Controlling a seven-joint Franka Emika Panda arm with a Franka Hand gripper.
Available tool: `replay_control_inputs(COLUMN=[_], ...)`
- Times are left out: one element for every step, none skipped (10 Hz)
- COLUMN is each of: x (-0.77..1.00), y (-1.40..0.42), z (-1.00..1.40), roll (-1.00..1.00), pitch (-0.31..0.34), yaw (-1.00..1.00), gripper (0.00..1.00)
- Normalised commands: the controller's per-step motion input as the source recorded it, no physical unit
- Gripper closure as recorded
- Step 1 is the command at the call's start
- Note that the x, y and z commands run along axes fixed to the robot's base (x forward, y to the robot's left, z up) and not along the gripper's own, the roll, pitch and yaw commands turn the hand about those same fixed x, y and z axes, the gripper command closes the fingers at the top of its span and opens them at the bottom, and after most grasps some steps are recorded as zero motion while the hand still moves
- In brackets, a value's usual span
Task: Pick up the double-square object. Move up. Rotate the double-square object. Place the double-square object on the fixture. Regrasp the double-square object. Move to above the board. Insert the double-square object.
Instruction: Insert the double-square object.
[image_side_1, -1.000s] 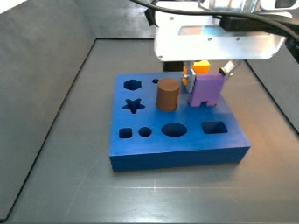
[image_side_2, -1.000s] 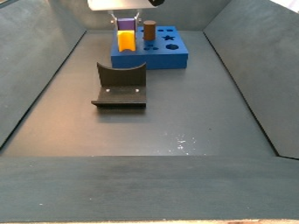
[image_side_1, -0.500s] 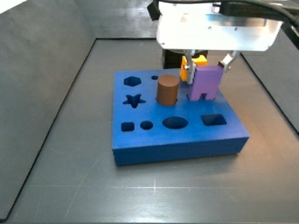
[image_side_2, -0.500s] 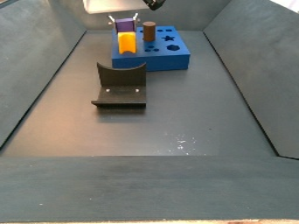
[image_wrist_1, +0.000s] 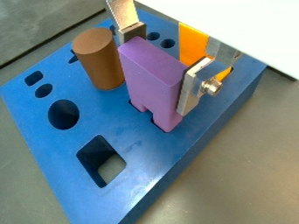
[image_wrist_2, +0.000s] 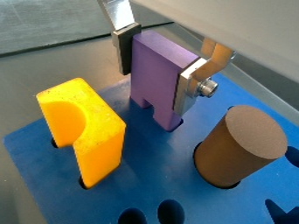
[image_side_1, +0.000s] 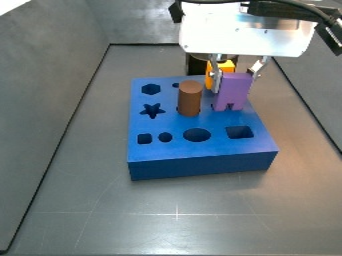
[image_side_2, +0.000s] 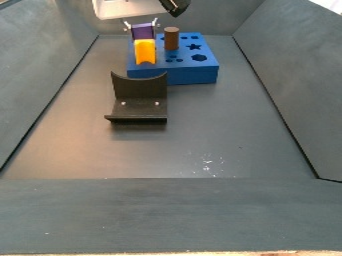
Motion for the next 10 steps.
replay_control_inputs(x=[-0.1,-0.13,-0.15,-0.16,-0.15,-0.12,-0.11,-0.15,-0.17,-0.09], y=[-0.08,-0.17,-0.17,-0.17,-0.16,-0.16,-0.16,-0.15,-0.16,-0.26], z=[0.0,0.0,0.0,0.0,0.0,0.0,0.0,0.0,0.0,0.0], roll=[0.5,0.5,0.5,0.5,0.5,0.5,0.5,0.5,0.5,0.5], pitch=[-0.033,-0.086,-0.103,-0.124,-0.143,-0.161,-0.164,-0.149,-0.131,-0.106], yaw=[0.0,0.0,0.0,0.05,0.07,0.08,0.08,0.08,0.07,0.0], gripper=[1.0,1.0,1.0,1.0,1.0,1.0,1.0,1.0,1.0,1.0])
